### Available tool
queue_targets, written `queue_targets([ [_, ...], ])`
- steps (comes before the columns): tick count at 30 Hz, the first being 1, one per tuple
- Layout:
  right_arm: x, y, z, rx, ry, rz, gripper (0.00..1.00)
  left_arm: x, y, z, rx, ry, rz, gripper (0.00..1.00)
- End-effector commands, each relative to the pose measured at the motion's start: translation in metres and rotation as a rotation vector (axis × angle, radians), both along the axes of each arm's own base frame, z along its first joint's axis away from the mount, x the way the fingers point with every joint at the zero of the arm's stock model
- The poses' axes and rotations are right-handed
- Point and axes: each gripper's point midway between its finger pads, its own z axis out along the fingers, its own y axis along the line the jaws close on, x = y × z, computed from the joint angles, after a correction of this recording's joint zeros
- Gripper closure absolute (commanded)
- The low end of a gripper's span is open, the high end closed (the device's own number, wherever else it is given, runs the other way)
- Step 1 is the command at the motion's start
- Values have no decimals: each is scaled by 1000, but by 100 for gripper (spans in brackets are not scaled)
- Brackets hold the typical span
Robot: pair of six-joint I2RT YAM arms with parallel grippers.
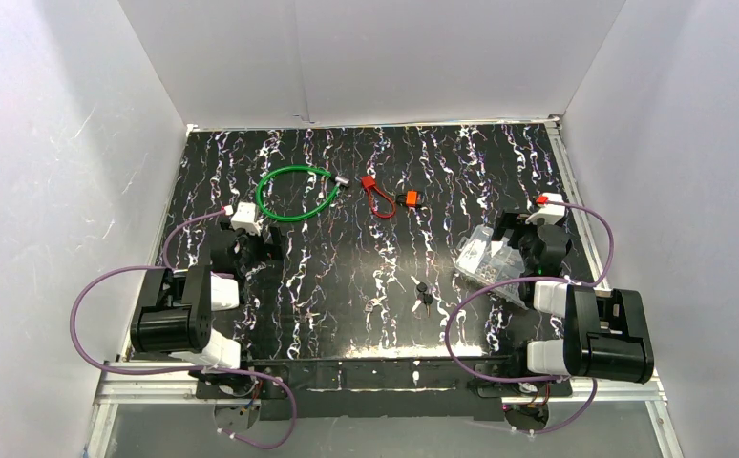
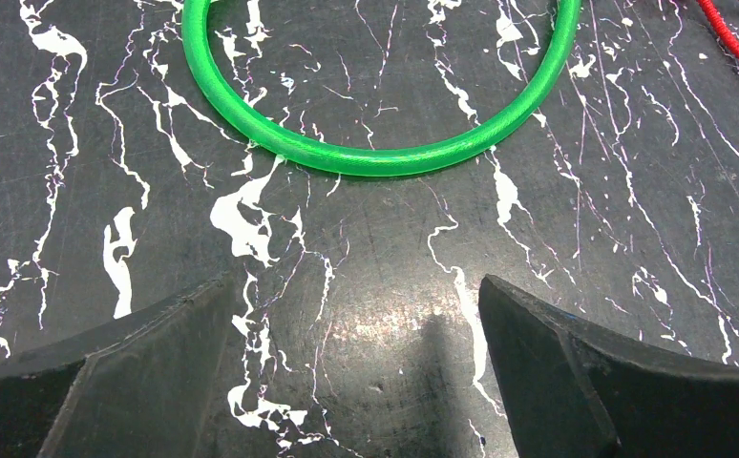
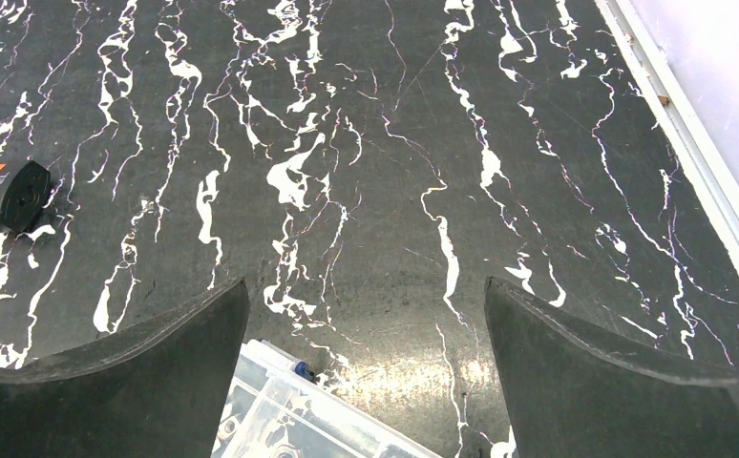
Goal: Unlock with the key
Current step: Pick up the key from the center of the board.
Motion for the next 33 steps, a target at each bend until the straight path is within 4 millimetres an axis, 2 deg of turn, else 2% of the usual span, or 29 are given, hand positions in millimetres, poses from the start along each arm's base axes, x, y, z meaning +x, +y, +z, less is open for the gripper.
queue_targets([
  [1,5,-2,13,-10,-55,-4,0,9,3,13,17,-47,6,1],
  [6,5,-3,15,-10,-59,-15,0,9,3,12,17,-40,5,1],
  [9,4,-28,26,16,-18,-179,0,14,4,21,11,-30,10,1],
  [10,0,-37,28,35,42,-249,0,19,4,27,9,5,7,1],
  [12,3,-45,49,45,126,-312,0,28,4,43,17,147,-12,1],
  [13,9,-47,67,75,136,-335,0,31,4,52,8,214,-16,1],
  [15,9,-50,85,189,156,-425,0,31,-2,68,-23,323,-40,1],
  [18,-4,-46,94,419,180,-543,0,22,-13,97,-55,375,-103,1],
  [19,-3,-37,98,503,181,-507,0,19,-16,107,-66,381,-119,1],
  [21,6,-6,111,656,175,-297,0,12,-24,124,-87,408,-161,1],
  [23,7,25,127,717,182,-99,1,7,-29,142,-115,451,-179,1],
  [25,5,56,139,650,221,16,8,-5,-37,151,-141,512,-231,1],
  [27,-2,99,145,464,273,108,15,-21,-44,154,-152,562,-294,1],
  [28,-12,130,147,388,297,187,18,-29,-48,155,-154,576,-327,1],
  [30,-27,167,152,282,313,266,23,-44,-51,155,-147,600,-379,1],
  [33,-61,220,147,175,333,395,22,-65,-52,148,-133,679,-436,1],
])
